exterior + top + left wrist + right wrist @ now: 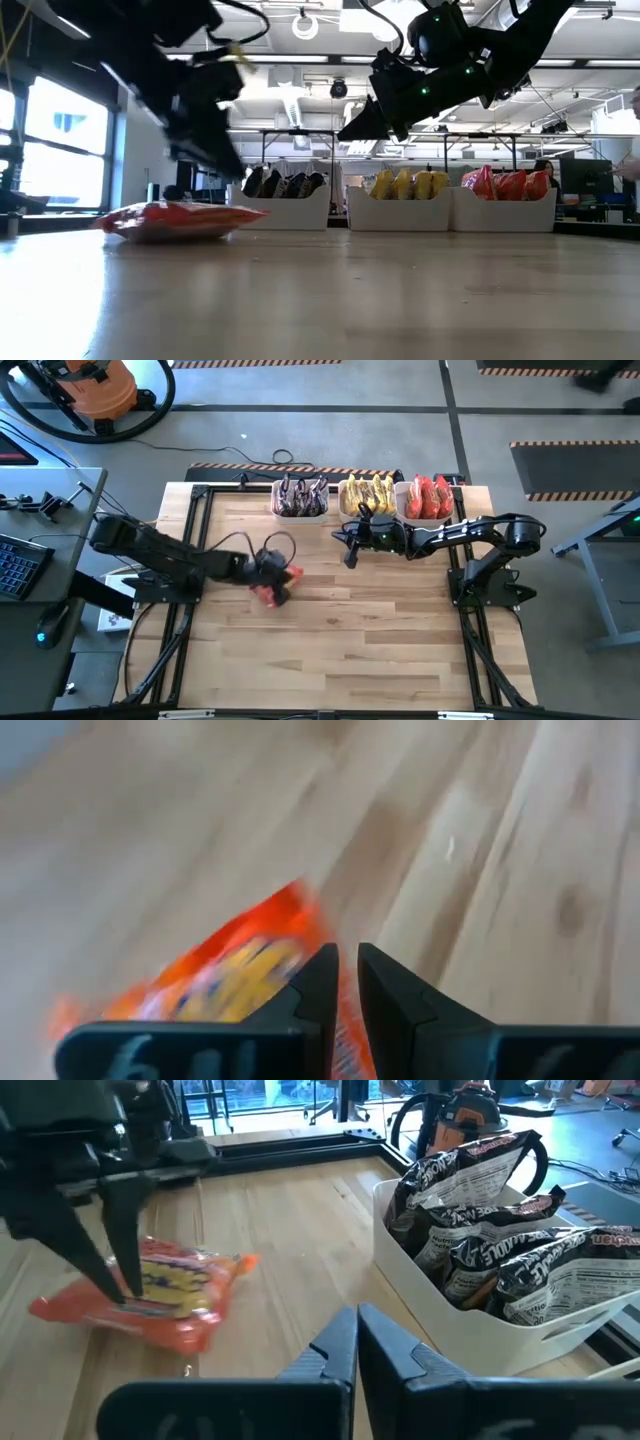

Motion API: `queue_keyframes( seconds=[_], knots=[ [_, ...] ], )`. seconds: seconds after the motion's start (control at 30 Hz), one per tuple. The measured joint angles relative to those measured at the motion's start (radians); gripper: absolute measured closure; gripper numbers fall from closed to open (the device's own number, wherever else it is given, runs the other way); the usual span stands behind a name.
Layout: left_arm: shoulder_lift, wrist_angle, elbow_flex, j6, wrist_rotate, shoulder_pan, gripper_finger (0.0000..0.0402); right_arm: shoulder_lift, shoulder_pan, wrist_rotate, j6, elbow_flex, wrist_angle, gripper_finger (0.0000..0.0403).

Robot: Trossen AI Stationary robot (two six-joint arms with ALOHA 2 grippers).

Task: Sort Maruchan noodles
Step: Put the orange noodle into the right white bin

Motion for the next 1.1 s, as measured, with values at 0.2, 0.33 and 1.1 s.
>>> queue_keyframes(
  seconds=[0.2, 0.33, 1.1],
  knots=[
    [-0.018, 0.024, 0.049, 0.175, 0.183, 0.12, 0.0367, 0.0, 0.0, 0.0, 0.0, 0.0, -0.002, 0.0402],
    [-0.122, -0.331, 0.095, 0.17, 0.067, 0.141, 0.0367, 0.0, 0.0, 0.0, 0.0, 0.001, -0.026, 0.0402],
    [-0.175, 0.275, -0.327, -0.066, 0.24, 0.104, 0.0367, 0.07, 0.109, -0.097, 0.546, 0.002, -0.065, 0.0272]
  ],
)
